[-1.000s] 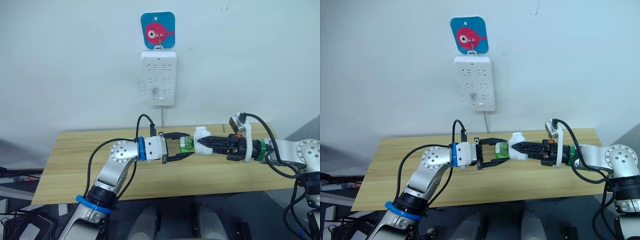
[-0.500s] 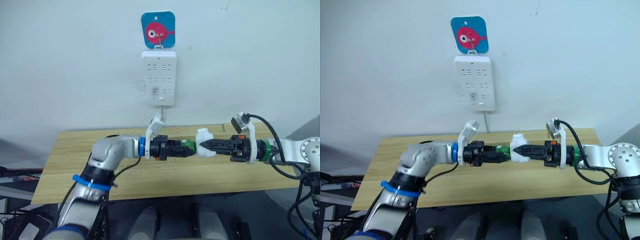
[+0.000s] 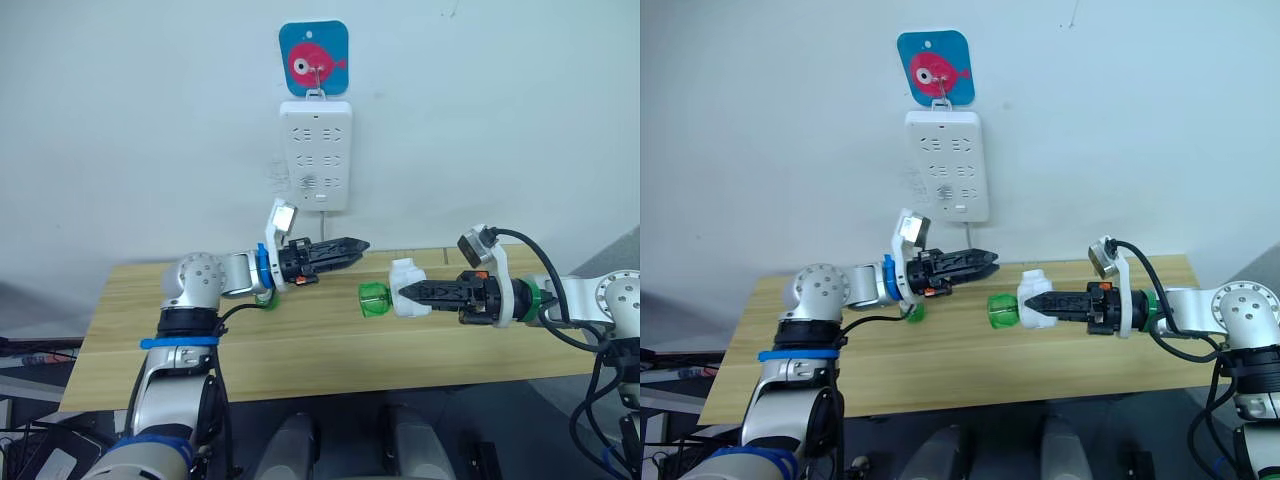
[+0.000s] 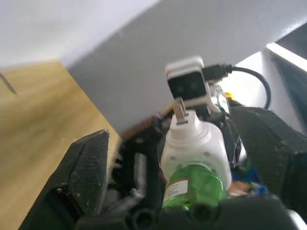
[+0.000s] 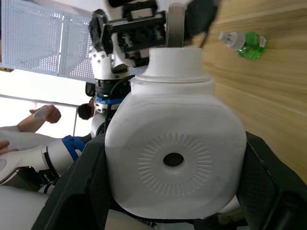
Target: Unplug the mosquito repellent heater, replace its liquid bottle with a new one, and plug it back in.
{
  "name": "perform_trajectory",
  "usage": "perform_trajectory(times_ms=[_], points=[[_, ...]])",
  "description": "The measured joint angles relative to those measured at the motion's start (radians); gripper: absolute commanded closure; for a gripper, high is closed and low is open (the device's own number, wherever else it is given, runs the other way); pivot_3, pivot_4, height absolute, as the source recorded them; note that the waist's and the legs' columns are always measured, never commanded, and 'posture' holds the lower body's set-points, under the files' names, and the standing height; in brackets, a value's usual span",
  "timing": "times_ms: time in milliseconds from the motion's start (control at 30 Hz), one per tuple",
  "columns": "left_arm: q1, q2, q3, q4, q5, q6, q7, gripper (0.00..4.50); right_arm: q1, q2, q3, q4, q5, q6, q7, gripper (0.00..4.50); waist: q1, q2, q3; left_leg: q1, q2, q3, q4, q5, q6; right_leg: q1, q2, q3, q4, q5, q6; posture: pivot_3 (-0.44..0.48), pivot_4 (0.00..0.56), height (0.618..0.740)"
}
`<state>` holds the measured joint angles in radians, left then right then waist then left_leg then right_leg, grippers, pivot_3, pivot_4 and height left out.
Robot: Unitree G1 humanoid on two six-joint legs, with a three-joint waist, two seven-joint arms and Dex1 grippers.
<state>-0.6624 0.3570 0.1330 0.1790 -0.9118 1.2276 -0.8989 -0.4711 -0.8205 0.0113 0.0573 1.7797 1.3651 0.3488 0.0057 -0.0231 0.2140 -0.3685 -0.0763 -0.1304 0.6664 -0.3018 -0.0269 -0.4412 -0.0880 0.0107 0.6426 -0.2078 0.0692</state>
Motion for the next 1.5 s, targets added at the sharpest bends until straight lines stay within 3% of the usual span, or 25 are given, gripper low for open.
perform_trajectory(times_ms=[133,200,300,467,600,833,1333,1433,1500], points=[[0.118,0.11,-0.117,-0.198,0.167,-0.289,-0.096,0.02,-0.008,-0.008,-0.03,0.059,0.0,0.0,-0.001,1.52,-0.002,0.0,0.0,0.001,0.0,0.004,-0.002,0.0,0.0,0.0,0.0,0.003,-0.001,0.0,0.0,0.066,0.195,0.74],[0.226,0.186,-0.222,-0.24,0.369,-0.661,-0.206,0.02,-0.021,-0.006,-0.04,0.096,-0.012,-0.003,-0.002,1.52,-0.002,0.001,0.0,0.003,0.001,0.007,-0.004,0.0,0.0,0.0,0.0,0.005,-0.002,0.0,-0.001,0.07,0.194,0.74],[0.297,0.161,-0.296,-0.179,0.58,-1.134,-0.265,0.02,-0.04,0.005,-0.051,0.132,-0.047,-0.002,-0.005,1.52,0.018,0.001,0.0,0.001,0.002,0.007,-0.002,0.0,0.0,0.0,-0.001,0.004,-0.005,0.001,-0.002,0.077,0.19,0.74],[0.222,0.112,-0.309,0.009,0.882,-1.837,-0.119,0.02,-0.09,0.019,-0.058,0.143,-0.053,0.022,-0.005,1.52,0.039,0.001,-0.001,-0.006,0.001,0.006,0.0,0.0,0.002,0.0,-0.001,0.002,-0.017,0.014,0.002,0.078,0.185,0.74],[0.157,0.071,-0.315,0.131,1.041,-2.174,0.024,0.02,-0.105,0.045,-0.059,0.141,-0.065,0.04,-0.004,1.52,0.048,0.001,-0.001,-0.013,0.001,0.006,0.008,-0.002,0.007,-0.002,-0.001,0.003,-0.021,0.016,0.005,0.081,0.182,0.74],[0.08,0.065,-0.324,0.258,1.203,-2.354,0.205,0.02,-0.113,0.065,-0.06,0.134,-0.061,0.054,-0.025,1.52,0.049,0.001,-0.001,-0.014,0.0,0.007,0.013,-0.003,0.009,-0.002,-0.001,0.003,-0.018,0.018,0.008,0.081,0.179,0.74],[0.033,0.071,-0.373,0.306,1.343,-2.452,0.404,0.02,-0.127,0.084,-0.06,0.116,-0.001,0.063,-0.064,1.52,0.046,0.001,-0.001,-0.013,0.0,0.008,0.013,-0.003,0.009,-0.002,0.0,0.004,-0.015,0.018,0.008,0.065,0.179,0.74],[0.033,0.072,-0.394,0.307,1.357,-2.45,0.421,0.56,-0.126,0.083,-0.06,0.113,0.011,0.063,-0.065,1.52,0.045,0.001,-0.001,-0.014,0.0,0.008,0.014,-0.003,0.009,-0.002,0.0,0.004,-0.015,0.018,0.008,0.061,0.181,0.74],[0.033,0.075,-0.406,0.307,1.361,-2.448,0.432,1.2,-0.125,0.081,-0.06,0.113,0.011,0.063,-0.067,1.52,0.044,0.001,-0.001,-0.014,0.0,0.008,0.014,-0.003,0.009,-0.002,0.0,0.004,-0.015,0.018,0.008,0.06,0.181,0.74]])
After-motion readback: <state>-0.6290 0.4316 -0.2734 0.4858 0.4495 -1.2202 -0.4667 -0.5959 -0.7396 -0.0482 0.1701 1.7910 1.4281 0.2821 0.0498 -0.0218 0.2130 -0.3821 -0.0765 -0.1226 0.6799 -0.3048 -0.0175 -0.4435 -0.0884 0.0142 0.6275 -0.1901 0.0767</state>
